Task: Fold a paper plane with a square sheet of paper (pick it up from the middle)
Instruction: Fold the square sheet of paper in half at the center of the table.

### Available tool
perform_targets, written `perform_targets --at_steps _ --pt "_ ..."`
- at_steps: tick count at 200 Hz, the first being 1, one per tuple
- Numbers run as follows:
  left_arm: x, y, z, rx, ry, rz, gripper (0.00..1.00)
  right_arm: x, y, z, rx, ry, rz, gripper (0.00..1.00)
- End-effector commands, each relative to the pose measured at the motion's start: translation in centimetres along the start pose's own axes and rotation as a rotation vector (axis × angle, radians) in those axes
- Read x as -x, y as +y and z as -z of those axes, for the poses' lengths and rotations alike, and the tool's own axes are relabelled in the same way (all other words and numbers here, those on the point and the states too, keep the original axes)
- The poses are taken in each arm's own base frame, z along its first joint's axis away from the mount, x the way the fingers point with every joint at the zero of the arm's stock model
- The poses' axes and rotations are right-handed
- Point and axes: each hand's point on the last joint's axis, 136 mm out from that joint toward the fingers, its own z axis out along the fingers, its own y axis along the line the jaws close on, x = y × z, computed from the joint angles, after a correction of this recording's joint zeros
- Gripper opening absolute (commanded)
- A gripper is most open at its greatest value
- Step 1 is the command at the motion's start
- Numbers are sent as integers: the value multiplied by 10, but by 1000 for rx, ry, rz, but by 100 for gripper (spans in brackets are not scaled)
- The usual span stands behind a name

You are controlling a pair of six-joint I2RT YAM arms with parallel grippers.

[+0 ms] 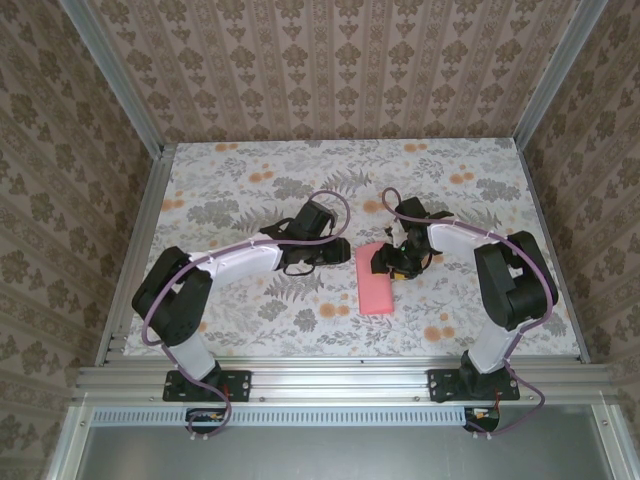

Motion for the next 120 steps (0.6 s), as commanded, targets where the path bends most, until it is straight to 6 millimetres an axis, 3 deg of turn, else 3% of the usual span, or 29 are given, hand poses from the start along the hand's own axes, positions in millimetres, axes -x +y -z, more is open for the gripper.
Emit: perform_targets --at_steps 1,120 --pt "2 -9 -1 -18 2 0 41 -1 -5 -5 -31 19 0 56" --pt "4 -9 0 -11 0 -16 41 3 5 -4 14 -1 -23 57"
